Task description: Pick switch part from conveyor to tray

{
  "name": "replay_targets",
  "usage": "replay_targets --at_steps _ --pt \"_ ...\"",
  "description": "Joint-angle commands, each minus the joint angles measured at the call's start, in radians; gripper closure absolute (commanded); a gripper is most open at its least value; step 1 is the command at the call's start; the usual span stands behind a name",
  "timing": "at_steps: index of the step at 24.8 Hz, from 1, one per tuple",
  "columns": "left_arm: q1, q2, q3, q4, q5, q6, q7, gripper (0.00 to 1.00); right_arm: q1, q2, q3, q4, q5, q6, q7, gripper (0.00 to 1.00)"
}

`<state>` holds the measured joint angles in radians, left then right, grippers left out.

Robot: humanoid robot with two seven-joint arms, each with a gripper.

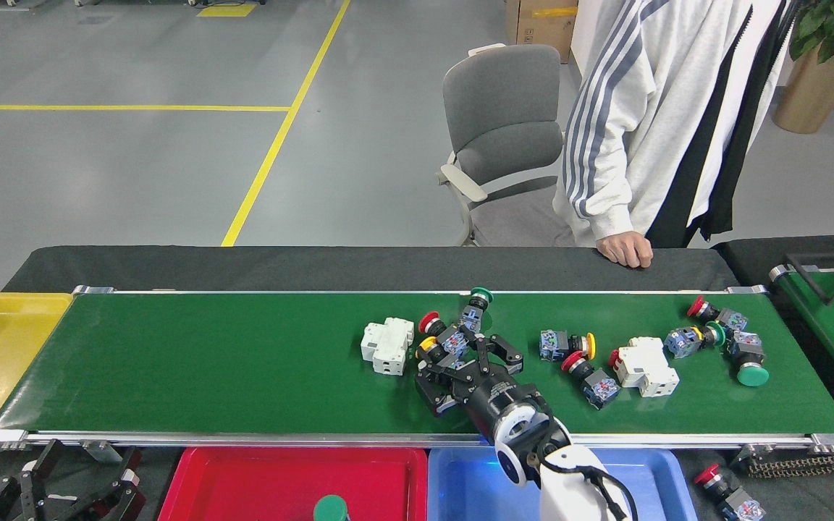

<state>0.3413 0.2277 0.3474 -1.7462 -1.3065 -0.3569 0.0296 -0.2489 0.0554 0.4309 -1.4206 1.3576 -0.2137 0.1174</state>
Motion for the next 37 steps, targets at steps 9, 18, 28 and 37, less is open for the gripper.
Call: replay_targets --at_steps 9,18,28,37 --pt "-0.001 0.012 0.002 -0.015 0.001 -0.004 0.009 0.0 0.068 0.049 0.183 -0.11 -0.002 -0.233 -0.024 0.0" --pt "-0.127 0.004 -0.186 -0.023 -0.086 0.013 -0.004 0.0 0.517 0.07 -0.222 -0.339 -0.005 0.223 -0.245 0.05" --pt "-0.461 -0.307 -0.343 0.229 -0.401 0.073 -0.223 0.0 0.473 0.037 -0.23 -0.262 0.067 0.553 -0.309 0.06" --pt "-0.542 -0.291 -0.268 0.398 -0.399 0.156 -0.223 0.0 0.293 0.035 -0.15 -0.144 0.121 0.543 -0.13 0.06"
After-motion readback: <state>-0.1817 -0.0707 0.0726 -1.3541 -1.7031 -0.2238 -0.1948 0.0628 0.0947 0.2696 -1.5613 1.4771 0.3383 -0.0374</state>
